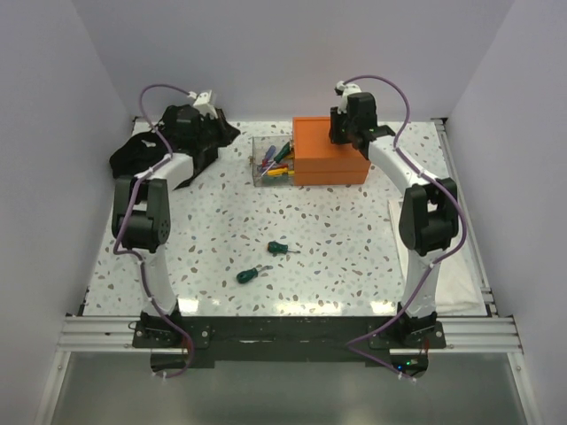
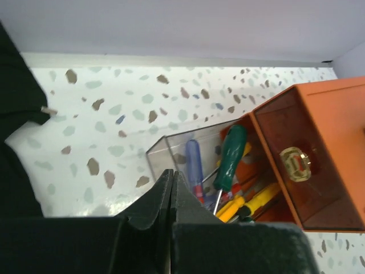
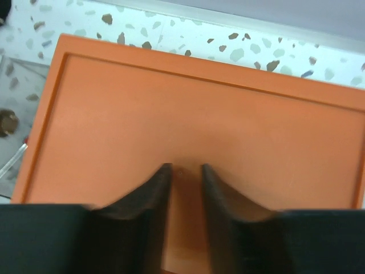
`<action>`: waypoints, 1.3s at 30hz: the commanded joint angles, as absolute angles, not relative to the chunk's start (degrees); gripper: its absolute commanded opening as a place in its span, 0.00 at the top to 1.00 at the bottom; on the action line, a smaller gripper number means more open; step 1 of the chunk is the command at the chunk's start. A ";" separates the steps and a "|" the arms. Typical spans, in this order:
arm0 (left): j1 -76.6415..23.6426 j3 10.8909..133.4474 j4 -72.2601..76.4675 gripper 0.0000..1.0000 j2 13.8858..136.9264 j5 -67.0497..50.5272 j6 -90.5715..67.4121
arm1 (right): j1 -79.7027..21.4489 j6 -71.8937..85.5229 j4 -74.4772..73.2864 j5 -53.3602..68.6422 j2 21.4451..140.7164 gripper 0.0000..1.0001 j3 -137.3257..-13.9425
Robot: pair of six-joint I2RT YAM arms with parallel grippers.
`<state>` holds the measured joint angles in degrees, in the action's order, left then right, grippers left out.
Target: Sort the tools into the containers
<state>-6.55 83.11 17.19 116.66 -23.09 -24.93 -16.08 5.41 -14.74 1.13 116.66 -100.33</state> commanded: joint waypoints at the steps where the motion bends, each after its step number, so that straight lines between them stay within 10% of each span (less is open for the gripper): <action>1: -6.59 79.98 16.61 1.00 117.59 -20.57 -21.71 | -16.17 6.42 -20.04 1.32 120.50 0.90 -100.28; 27: -22.23 92.99 23.99 1.00 132.54 -26.54 -25.05 | -16.87 6.24 -19.69 1.23 120.06 1.00 -95.54; 32: -21.98 92.73 20.58 0.69 130.61 -22.96 -25.22 | -16.96 5.80 -19.60 0.79 119.27 1.00 -94.83; 39: -19.69 91.85 7.90 0.57 122.35 -10.19 -28.47 | -16.88 5.54 -19.51 0.53 119.35 1.00 -94.75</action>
<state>-21.58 91.18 12.29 129.54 -15.94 -26.48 -16.10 5.54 -9.23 0.71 116.97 -97.95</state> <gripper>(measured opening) 0.409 0.010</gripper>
